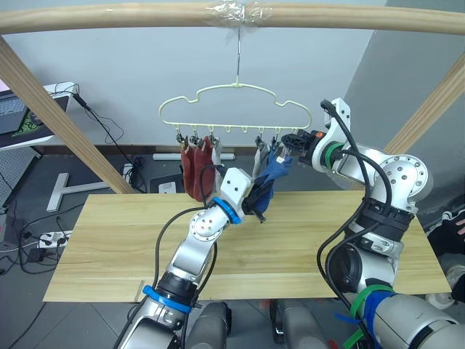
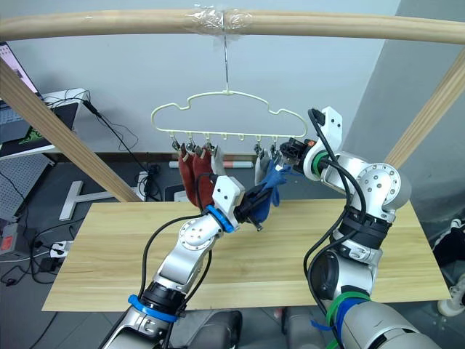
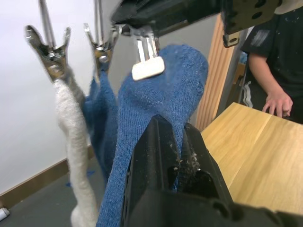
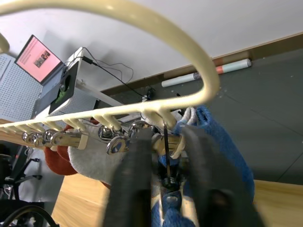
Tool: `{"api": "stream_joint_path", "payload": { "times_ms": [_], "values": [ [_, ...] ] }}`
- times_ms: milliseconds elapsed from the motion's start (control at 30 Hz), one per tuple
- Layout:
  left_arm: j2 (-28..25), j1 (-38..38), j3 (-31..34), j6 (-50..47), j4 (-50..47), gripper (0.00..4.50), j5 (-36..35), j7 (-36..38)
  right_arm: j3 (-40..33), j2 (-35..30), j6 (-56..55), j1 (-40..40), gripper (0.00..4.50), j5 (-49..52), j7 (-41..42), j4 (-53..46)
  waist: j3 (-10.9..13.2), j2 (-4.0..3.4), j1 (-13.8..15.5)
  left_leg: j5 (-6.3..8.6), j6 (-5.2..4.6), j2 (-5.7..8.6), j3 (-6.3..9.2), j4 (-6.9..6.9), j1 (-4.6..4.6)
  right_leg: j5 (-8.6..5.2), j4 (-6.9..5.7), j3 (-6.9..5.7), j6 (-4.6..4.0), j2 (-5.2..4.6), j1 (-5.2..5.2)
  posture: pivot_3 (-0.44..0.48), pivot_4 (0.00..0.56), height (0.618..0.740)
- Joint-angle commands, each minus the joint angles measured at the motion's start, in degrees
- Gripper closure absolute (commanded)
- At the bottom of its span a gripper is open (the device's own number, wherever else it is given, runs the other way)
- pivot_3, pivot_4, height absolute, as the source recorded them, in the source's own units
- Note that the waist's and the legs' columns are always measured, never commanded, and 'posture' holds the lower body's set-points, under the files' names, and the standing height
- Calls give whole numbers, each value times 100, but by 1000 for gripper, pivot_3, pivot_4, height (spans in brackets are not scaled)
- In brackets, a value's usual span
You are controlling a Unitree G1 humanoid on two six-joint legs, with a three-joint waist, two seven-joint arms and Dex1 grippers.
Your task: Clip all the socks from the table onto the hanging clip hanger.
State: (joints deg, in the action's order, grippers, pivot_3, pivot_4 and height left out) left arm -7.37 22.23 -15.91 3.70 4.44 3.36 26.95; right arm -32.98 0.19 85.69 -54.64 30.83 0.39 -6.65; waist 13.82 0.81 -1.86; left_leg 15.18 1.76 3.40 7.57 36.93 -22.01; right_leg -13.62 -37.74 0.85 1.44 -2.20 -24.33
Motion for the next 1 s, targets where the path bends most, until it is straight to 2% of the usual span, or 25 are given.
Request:
{"api": "stream_joint_path", "payload": {
  "times_ms": [33,233,400,533,867,933,1000],
  "values": [
    [94,67,-25,-9,-262,4500,-107,30,-133,22,41,-128,2175,179,26,-236,0,0,0,0,0,0,0,0,0,0,0,0,0,0,0,-26,228,740],
    [217,81,-44,-207,-297,4500,-306,175,8,-146,-135,-129,87,211,192,-226,0,0,-2,0,0,0,0,1,0,0,-2,-1,0,0,-1,-26,229,740],
    [336,27,-12,-507,-328,4500,-589,305,198,-274,-309,-48,29,219,254,-227,0,0,-7,0,-1,0,-4,1,0,0,-2,0,0,0,-1,-32,231,740],
    [448,-43,-35,-933,-442,3462,-925,470,457,-374,-475,52,0,178,323,-323,0,0,-14,0,0,-1,-3,1,0,0,-3,1,0,1,-1,-39,233,740],
    [284,-153,132,-1261,-431,416,-1092,539,777,-619,-736,313,0,237,561,-445,0,0,-16,-1,-1,-1,-3,2,0,0,-4,-1,0,3,-1,-35,234,740],
    [163,-251,153,-1253,-412,20,-1105,612,1018,-795,-962,469,0,217,743,-517,0,0,-17,-1,-1,0,-3,1,0,0,-2,-1,0,3,-1,-36,233,740],
    [-22,-335,266,-1256,-488,20,-1112,641,1169,-966,-1086,648,0,252,902,-630,0,0,-23,0,-1,-1,-5,1,0,0,0,0,0,3,-1,-36,233,740]
  ]
}}
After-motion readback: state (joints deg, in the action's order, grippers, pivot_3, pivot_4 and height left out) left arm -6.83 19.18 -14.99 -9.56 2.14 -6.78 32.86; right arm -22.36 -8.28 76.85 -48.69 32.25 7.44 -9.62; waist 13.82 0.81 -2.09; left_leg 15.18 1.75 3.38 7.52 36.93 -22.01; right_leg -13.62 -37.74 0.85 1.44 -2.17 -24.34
